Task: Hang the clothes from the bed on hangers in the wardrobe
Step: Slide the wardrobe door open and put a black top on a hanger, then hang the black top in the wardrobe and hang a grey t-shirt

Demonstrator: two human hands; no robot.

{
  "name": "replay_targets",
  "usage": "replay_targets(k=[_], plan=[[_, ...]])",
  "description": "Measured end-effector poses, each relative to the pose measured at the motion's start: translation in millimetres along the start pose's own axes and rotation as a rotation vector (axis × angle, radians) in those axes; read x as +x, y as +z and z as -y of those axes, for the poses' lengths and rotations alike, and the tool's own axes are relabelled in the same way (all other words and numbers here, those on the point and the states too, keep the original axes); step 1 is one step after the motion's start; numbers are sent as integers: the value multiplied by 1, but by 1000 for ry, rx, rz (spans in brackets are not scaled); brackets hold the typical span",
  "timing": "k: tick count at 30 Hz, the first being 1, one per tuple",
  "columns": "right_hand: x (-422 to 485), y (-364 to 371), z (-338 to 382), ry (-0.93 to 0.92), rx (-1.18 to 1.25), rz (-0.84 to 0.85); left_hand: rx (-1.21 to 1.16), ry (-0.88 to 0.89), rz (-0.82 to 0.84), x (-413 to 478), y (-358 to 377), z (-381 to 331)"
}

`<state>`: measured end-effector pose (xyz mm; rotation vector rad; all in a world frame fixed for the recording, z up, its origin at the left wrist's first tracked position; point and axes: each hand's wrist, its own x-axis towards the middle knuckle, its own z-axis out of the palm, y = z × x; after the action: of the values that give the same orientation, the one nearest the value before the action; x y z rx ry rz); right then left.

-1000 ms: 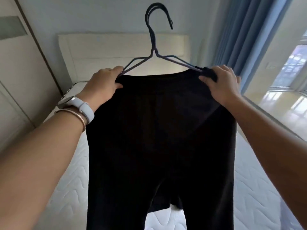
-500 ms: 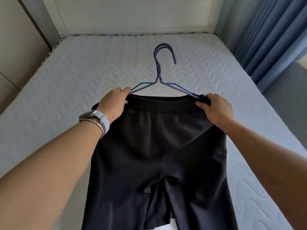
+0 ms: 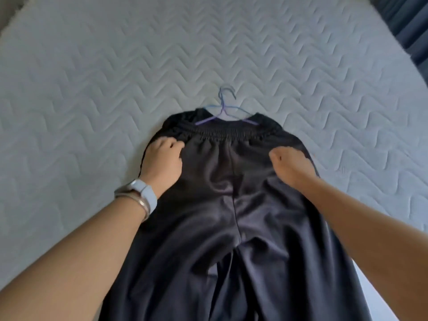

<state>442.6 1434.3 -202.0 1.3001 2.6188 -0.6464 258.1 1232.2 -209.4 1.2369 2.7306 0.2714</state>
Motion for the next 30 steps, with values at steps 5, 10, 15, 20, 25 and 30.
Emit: replay_targets(k=[5,10,15,20,25,30], plan=[[-76,35,-24,75,111,190,-267,-245,180,-104,10,14],[-169,39,-29,82,232,373,-446,-410,298,-211,-3,14],[-277,36,-53,174,386,520,-566,-493,484,-338,-32,10],[-377,15,-87,209,425,570,-636,-642,594,-478,-73,-2],[-468,19,-138,281,435,541,-769,-894,452,-614,-98,-39],[-553,45,-170,322,383,677,-1142,-1235,226,-726,-91,-107]])
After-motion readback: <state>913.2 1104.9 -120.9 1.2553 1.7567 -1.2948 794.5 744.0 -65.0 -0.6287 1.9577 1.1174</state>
